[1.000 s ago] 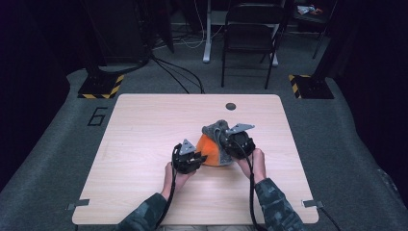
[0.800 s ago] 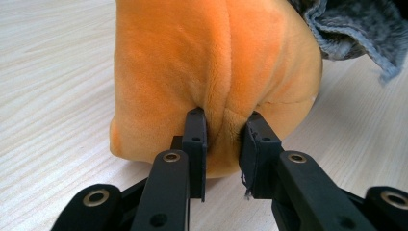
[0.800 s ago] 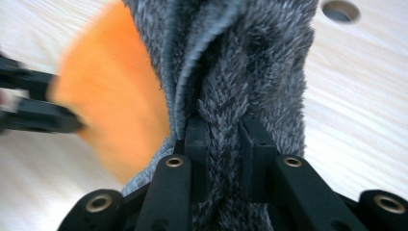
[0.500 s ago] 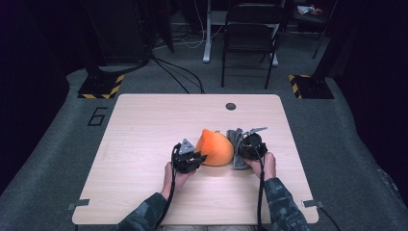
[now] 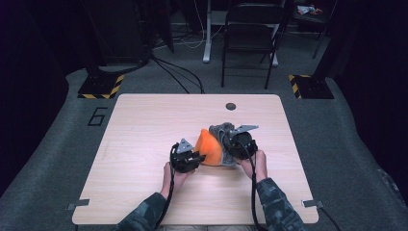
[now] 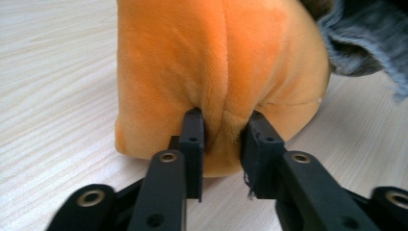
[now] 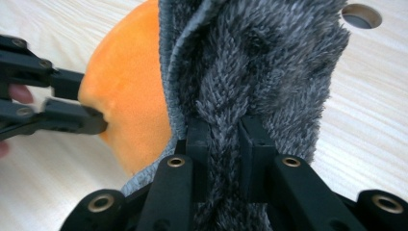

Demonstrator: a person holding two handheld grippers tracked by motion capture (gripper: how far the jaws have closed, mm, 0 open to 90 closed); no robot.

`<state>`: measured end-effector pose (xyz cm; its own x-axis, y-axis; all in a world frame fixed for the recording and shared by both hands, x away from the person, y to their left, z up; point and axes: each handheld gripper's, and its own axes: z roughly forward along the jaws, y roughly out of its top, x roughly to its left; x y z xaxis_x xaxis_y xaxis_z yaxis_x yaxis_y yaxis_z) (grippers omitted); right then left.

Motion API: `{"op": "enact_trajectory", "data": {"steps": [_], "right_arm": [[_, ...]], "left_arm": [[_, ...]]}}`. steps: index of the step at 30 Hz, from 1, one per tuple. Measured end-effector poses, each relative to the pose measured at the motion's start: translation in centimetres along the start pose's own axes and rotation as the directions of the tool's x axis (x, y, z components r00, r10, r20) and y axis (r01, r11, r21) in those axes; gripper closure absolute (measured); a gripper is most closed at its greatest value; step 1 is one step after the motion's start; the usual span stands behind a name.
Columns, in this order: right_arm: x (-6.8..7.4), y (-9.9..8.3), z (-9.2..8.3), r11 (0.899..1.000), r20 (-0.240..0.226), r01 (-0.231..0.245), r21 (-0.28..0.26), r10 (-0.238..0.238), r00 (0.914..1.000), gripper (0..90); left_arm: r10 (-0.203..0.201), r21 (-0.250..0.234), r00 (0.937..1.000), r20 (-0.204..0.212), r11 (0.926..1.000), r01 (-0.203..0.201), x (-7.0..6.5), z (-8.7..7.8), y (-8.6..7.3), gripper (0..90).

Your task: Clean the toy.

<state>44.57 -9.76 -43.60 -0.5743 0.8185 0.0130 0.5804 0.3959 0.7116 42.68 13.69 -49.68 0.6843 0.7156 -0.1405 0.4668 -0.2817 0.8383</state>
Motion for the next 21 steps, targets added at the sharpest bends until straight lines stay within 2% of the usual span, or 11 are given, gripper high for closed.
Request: {"op": "enact_trajectory", "data": {"steps": [2,4,6,7,9,11,15,17,21], "right_arm": [[-0.1,0.1,0.0,1.000,0.005,-0.006,-0.001,0.006,1.0000,76.7],[-0.3,0.0,-0.1,1.000,-0.003,-0.016,-0.002,0.016,0.9999,76.7],[-0.4,-0.1,-0.1,1.000,-0.006,-0.027,-0.002,0.026,0.9996,76.7],[-0.5,-0.1,0.0,1.000,-0.012,-0.017,-0.009,0.017,0.9998,76.7],[-0.5,-0.1,0.0,1.000,-0.012,-0.022,-0.009,0.022,0.9997,76.7],[-0.5,-0.2,0.0,1.000,-0.011,-0.020,-0.010,0.020,0.9997,76.7],[-0.9,-0.3,0.1,0.999,-0.018,-0.042,-0.017,0.042,0.9989,76.7],[-1.0,-0.3,0.1,0.999,-0.028,-0.039,-0.019,0.039,0.9988,76.7],[-1.2,-0.1,-0.6,0.999,-0.030,-0.025,-0.027,0.024,0.9993,77.0]], "left_arm": [[-0.007,0.003,0.9999,0.013,1.0000,0.007,-0.1,-0.3,0.1,54.7],[0.008,0.019,1.0000,0.000,0.9998,-0.008,-0.3,-0.7,0.3,44.3],[0.045,0.017,0.9987,-0.023,0.9989,-0.044,-0.6,-0.6,0.5,39.0],[0.038,0.011,0.9991,-0.021,0.9992,-0.038,-0.7,-0.4,0.5,38.1],[0.072,0.017,0.9970,-0.027,0.9973,-0.072,-1.1,0.3,0.4,37.3],[0.106,0.018,0.9928,-0.056,0.9943,-0.105,-1.4,0.6,0.3,44.7],[0.087,0.005,0.9943,-0.062,0.9962,-0.087,-1.0,0.7,0.1,64.4],[0.086,0.002,0.9943,-0.062,0.9963,-0.086,-1.0,0.8,0.1,68.5],[0.093,0.004,0.9936,-0.065,0.9957,-0.092,-1.0,0.7,0.1,69.5]]}}
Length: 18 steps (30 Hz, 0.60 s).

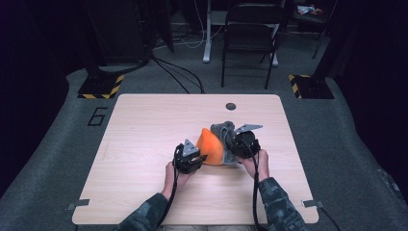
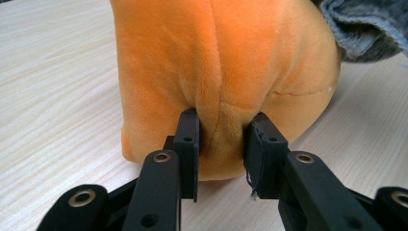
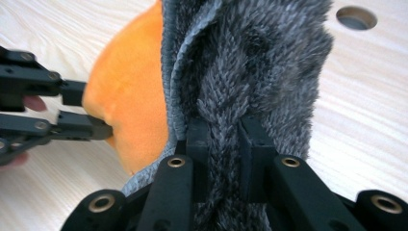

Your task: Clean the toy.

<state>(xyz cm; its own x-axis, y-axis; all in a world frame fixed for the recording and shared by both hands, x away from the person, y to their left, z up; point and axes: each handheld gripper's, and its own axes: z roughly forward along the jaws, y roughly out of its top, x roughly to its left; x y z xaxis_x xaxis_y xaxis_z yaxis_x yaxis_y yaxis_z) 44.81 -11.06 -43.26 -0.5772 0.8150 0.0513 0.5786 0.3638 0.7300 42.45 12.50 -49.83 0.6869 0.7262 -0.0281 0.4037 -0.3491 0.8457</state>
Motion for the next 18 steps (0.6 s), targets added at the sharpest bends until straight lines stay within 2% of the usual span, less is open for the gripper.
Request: {"op": "enact_trajectory", "data": {"steps": [3,7,9,11,12,15,17,18], "right_arm": [[0.5,0.8,-1.0,0.999,-0.010,-0.009,-0.033,0.009,0.9999,77.0],[2.8,2.2,-1.4,0.997,-0.046,0.045,-0.060,-0.048,0.9978,76.8],[4.2,2.6,-0.6,0.995,-0.023,0.096,-0.033,-0.096,0.9951,76.6],[4.6,2.4,0.3,0.992,0.018,0.124,-0.008,-0.124,0.9921,76.7],[4.6,2.0,0.5,0.990,0.030,0.140,0.004,-0.140,0.9897,76.7],[3.6,1.4,0.0,0.992,0.040,0.128,0.011,-0.129,0.9909,76.7],[2.4,0.8,-0.2,0.995,0.043,0.095,0.019,-0.096,0.9945,76.7],[1.6,0.4,-0.2,0.998,0.033,0.060,0.024,-0.060,0.9976,76.7]], "left_arm": [[-0.009,-0.002,0.9999,0.010,1.0000,0.009,0.1,0.0,0.0,70.0],[0.000,-0.005,1.0000,0.003,1.0000,0.000,-0.1,0.0,0.0,70.5],[0.000,0.004,1.0000,0.008,1.0000,0.000,-0.1,-0.1,0.0,70.5],[-0.010,0.003,0.9999,0.013,0.9999,0.010,-0.1,-0.1,-0.1,70.5],[-0.005,0.003,0.9999,0.015,1.0000,0.005,-0.1,-0.1,-0.1,70.6],[0.005,0.001,0.9999,0.014,1.0000,-0.005,-0.2,-0.1,0.0,70.7],[-0.015,-0.001,0.9997,0.022,0.9999,0.015,-0.1,-0.1,-0.1,70.8],[-0.017,0.000,0.9996,0.023,0.9999,0.017,-0.1,-0.1,-0.1,70.9]]}}
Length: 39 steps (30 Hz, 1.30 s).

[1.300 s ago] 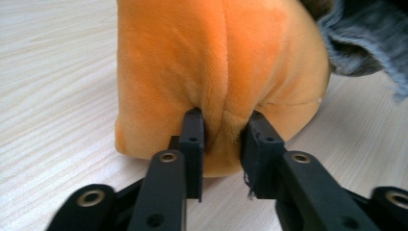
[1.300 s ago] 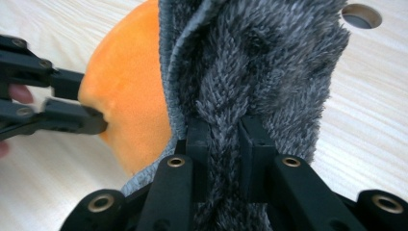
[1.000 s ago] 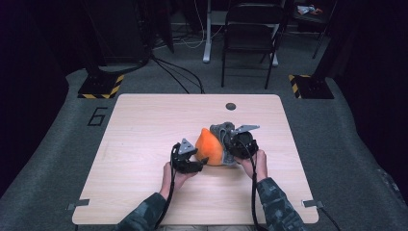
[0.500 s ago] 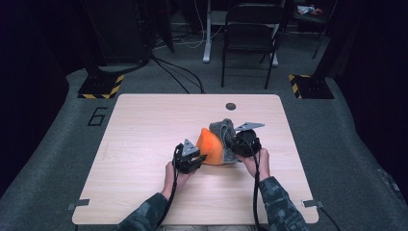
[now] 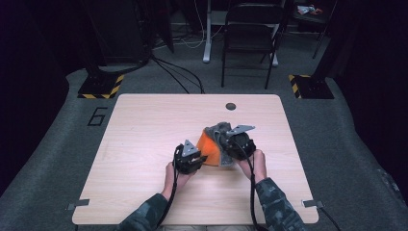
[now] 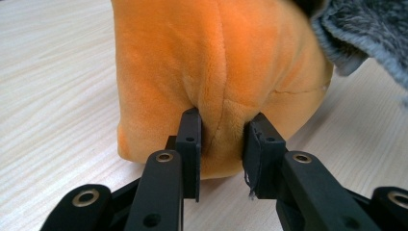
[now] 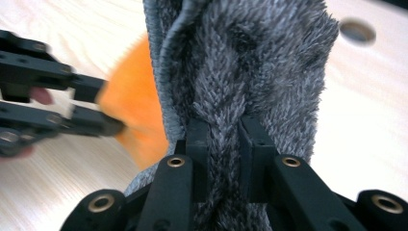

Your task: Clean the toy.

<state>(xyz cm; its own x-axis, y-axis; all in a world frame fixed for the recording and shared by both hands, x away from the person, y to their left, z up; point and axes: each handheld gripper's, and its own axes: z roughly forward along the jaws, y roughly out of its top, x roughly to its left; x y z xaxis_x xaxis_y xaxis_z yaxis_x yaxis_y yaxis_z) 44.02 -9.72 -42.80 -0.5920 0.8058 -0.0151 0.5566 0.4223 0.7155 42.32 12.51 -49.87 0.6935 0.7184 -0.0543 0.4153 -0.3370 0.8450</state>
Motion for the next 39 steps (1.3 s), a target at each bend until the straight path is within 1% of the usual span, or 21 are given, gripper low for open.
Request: {"op": "enact_trajectory", "data": {"steps": [4,6,9,13,15,16,17,20,23,25,27,28,29,30,31,33,35,36,37,38,39], "right_arm": [[-1.8,-1.3,0.4,0.997,0.003,-0.070,0.025,0.069,0.9976,76.7],[-2.4,-1.8,0.7,0.996,0.015,-0.078,0.047,0.078,0.9969,76.7],[-3.3,-2.4,1.5,0.990,0.013,-0.121,0.068,0.120,0.9927,76.7],[-3.9,-3.1,2.4,0.985,0.021,-0.149,0.089,0.148,0.9888,76.7],[-4.1,-3.4,2.9,0.983,0.033,-0.150,0.103,0.148,0.9885,76.8],[-4.2,-3.6,3.1,0.980,0.030,-0.159,0.119,0.157,0.9871,76.8],[-4.4,-3.8,3.5,0.978,0.037,-0.159,0.133,0.155,0.9872,76.8],[-4.6,-4.3,4.4,0.971,0.039,-0.174,0.162,0.170,0.9847,76.8],[-4.5,-4.3,4.8,0.971,0.046,-0.172,0.168,0.166,0.9850,76.8],[-4.7,-4.3,4.7,0.971,0.036,-0.169,0.167,0.165,0.9856,76.7],[-5.0,-4.2,4.3,0.971,0.054,-0.165,0.175,0.158,0.9859,76.7],[-5.3,-4.0,3.9,0.968,0.053,-0.179,0.173,0.173,0.9835,76.8],[-5.6,-3.6,3.2,0.969,0.047,-0.196,0.147,0.192,0.9804,76.9],[-5.8,-3.3,2.4,0.974,0.046,-0.202,0.106,0.198,0.9791,76.9],[-5.7,-2.8,1.6,0.975,0.034,-0.207,0.078,0.205,0.9782,76.9],[-5.4,-1.7,0.0,0.983,-0.004,-0.183,0.016,0.183,0.9831,76.9],[-4.3,-0.7,-1.0,0.984,-0.053,-0.174,-0.022,0.173,0.9835,76.9],[-3.6,-0.4,-1.1,0.985,-0.071,-0.169,-0.022,0.168,0.9833,76.9],[-3.0,-0.2,-0.9,0.990,-0.080,-0.143,-0.015,0.141,0.9868,76.9],[-2.5,-0.1,-0.4,0.993,-0.079,-0.116,0.009,0.116,0.9901,77.0],[-1.9,-0.2,0.2,0.994,-0.064,-0.109,0.022,0.110,0.9919,77.0]], "left_arm": [[0.005,0.003,1.0000,-0.003,1.0000,-0.005,0.0,0.0,0.1,71.0],[0.003,0.004,1.0000,0.002,1.0000,-0.003,0.1,0.0,0.1,71.0],[-0.012,-0.001,0.9999,0.006,0.9999,0.012,0.3,0.1,0.0,70.9],[-0.016,-0.002,0.9998,0.010,0.9999,0.016,0.5,0.1,0.0,70.9],[-0.031,-0.002,0.9994,0.015,0.9995,0.031,0.6,0.1,0.0,70.9],[-0.026,-0.001,0.9996,0.013,0.9997,0.026,0.7,0.0,0.0,71.0],[-0.039,-0.003,0.9991,0.016,0.9992,0.039,0.7,0.0,0.0,70.9],[-0.044,0.001,0.9988,0.022,0.9990,0.044,0.9,0.0,-0.1,70.9],[-0.056,-0.004,0.9981,0.025,0.9984,0.056,1.1,0.0,-0.1,70.9],[-0.052,0.002,0.9982,0.029,0.9986,0.052,1.2,0.0,-0.1,70.9],[-0.048,0.001,0.9986,0.024,0.9989,0.048,1.2,0.0,-0.1,70.8],[-0.052,0.001,0.9983,0.025,0.9986,0.052,1.2,0.0,-0.1,70.8],[-0.059,-0.001,0.9979,0.027,0.9983,0.059,1.2,0.0,-0.2,70.7],[-0.055,0.000,0.9982,0.026,0.9985,0.055,1.2,0.0,-0.2,70.7],[-0.054,0.000,0.9982,0.025,0.9985,0.054,1.2,0.0,-0.1,70.6],[-0.054,-0.002,0.9983,0.025,0.9986,0.054,1.3,0.0,-0.1,70.5],[-0.054,-0.002,0.9983,0.024,0.9986,0.054,1.3,0.0,-0.1,70.0],[-0.048,0.001,0.9986,0.020,0.9988,0.048,1.2,0.0,-0.1,69.6],[-0.044,0.003,0.9988,0.023,0.9990,0.044,1.2,-0.1,-0.1,69.0],[-0.034,-0.005,0.9993,0.015,0.9994,0.034,1.1,-0.1,-0.1,68.4],[-0.018,0.000,0.9997,0.013,0.9998,0.018,1.0,-0.1,0.0,67.1]]}}
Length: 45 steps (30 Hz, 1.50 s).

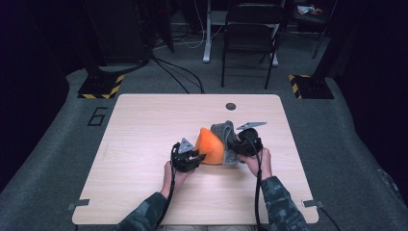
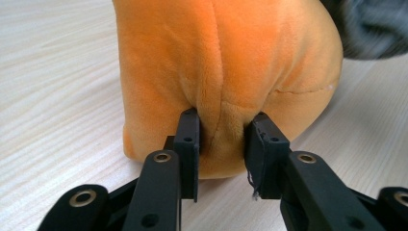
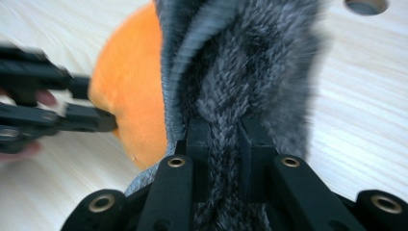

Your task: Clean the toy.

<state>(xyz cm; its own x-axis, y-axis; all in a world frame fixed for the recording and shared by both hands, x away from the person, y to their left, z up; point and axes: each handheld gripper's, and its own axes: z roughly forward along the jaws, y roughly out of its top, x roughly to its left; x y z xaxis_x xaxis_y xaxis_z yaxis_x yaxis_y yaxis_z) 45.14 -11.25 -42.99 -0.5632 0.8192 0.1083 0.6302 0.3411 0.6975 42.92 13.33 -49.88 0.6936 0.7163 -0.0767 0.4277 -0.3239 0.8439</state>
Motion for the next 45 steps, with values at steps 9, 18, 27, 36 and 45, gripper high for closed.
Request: {"op": "enact_trajectory", "data": {"steps": [9,18,27,36,45], "right_arm": [[-0.2,-0.2,0.8,1.000,0.006,-0.003,-0.008,0.003,1.0000,77.1],[0.0,-0.2,0.8,1.000,0.009,-0.004,-0.015,0.004,1.0000,77.1],[-0.4,0.1,0.4,1.000,0.006,0.005,-0.026,-0.005,1.0000,77.0],[-0.4,1.1,-1.8,0.997,-0.005,-0.012,-0.081,0.012,0.9999,77.0],[3.4,2.2,-2.0,0.992,-0.045,0.088,-0.087,-0.092,0.9947,76.7]], "left_arm": [[0.079,-0.017,0.9948,-0.065,0.9966,-0.080,-1.7,-1.1,0.6,40.2],[0.119,0.025,0.9857,-0.120,0.9929,-0.117,-2.1,0.6,0.2,55.5],[0.088,-0.011,0.9928,-0.081,0.9960,-0.089,-1.4,0.1,0.4,78.2],[0.036,-0.041,0.9985,-0.041,0.9984,-0.038,-1.4,-1.1,1.2,79.6],[0.022,-0.039,0.9996,-0.017,0.9990,-0.023,-2.0,-1.5,1.3,79.0]]}}
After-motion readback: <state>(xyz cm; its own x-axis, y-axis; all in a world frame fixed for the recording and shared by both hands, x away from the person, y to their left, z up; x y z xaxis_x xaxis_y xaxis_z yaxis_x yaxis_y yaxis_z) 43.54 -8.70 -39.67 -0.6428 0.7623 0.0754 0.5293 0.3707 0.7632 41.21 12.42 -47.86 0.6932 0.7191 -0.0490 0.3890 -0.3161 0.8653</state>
